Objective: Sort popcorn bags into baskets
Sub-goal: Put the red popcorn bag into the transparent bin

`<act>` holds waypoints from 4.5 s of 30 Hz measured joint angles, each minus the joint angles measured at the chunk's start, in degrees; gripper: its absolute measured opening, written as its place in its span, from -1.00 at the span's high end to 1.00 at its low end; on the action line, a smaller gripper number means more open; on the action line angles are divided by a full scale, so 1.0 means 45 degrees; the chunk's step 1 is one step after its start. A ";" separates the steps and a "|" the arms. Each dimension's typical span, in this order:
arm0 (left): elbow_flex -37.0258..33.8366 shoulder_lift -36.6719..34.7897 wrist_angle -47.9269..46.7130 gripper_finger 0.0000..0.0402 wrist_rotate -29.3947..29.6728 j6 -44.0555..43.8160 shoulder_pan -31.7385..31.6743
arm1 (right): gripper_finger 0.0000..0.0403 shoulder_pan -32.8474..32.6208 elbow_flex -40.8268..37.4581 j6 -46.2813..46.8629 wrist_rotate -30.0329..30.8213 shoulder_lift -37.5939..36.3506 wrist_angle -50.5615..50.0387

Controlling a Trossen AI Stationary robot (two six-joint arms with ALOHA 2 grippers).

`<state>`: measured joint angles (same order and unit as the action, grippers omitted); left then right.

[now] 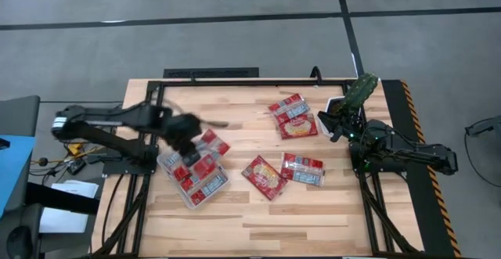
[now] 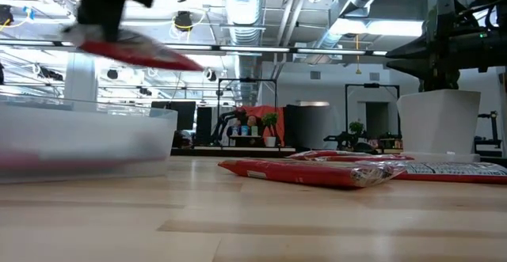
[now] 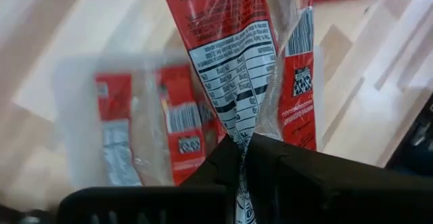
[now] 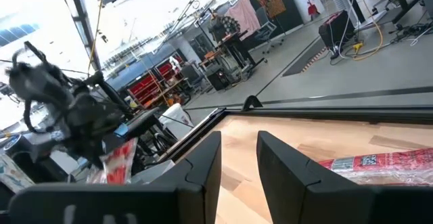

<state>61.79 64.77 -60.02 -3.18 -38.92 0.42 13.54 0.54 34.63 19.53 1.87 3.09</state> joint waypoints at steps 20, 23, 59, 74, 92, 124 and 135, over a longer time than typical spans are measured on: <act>-0.5313 -0.1720 0.4456 1.00 0.1051 -0.3474 0.4122 | 0.39 0.0000 0.0000 -0.0018 -0.0003 0.0000 0.0002; -0.5326 -0.1266 0.4867 1.00 0.0759 -0.3314 0.4125 | 0.39 0.0000 0.0000 -0.0025 -0.0002 0.0000 0.0002; 0.0006 -0.0412 0.6295 -0.30 -0.0373 -0.0087 -0.0496 | 0.44 -0.1312 0.0776 0.0167 -0.2086 0.2468 -0.0302; 0.0225 -0.0402 0.5855 -0.28 -0.0237 0.0312 -0.1184 | 0.45 -0.2312 0.4019 -0.0201 -0.2093 0.4650 -0.3945; 0.0225 -0.0402 0.5858 -0.28 -0.0441 0.0633 -0.1485 | 0.46 -0.7018 0.8367 0.2485 -0.2825 1.2830 -0.6261; -0.2039 -0.0389 0.6541 -0.27 0.0670 0.1522 -0.2579 | 0.77 -0.2295 1.5122 -0.3389 -0.1763 2.4215 -0.4388; -0.3529 0.0518 0.9574 -0.27 -0.1664 0.2541 -0.5019 | 0.77 -0.1673 1.7979 -0.4366 -0.2359 2.3136 -0.8312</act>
<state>45.91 67.10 -16.93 -10.67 -27.49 -22.16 6.01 81.44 14.98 8.92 105.98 -34.32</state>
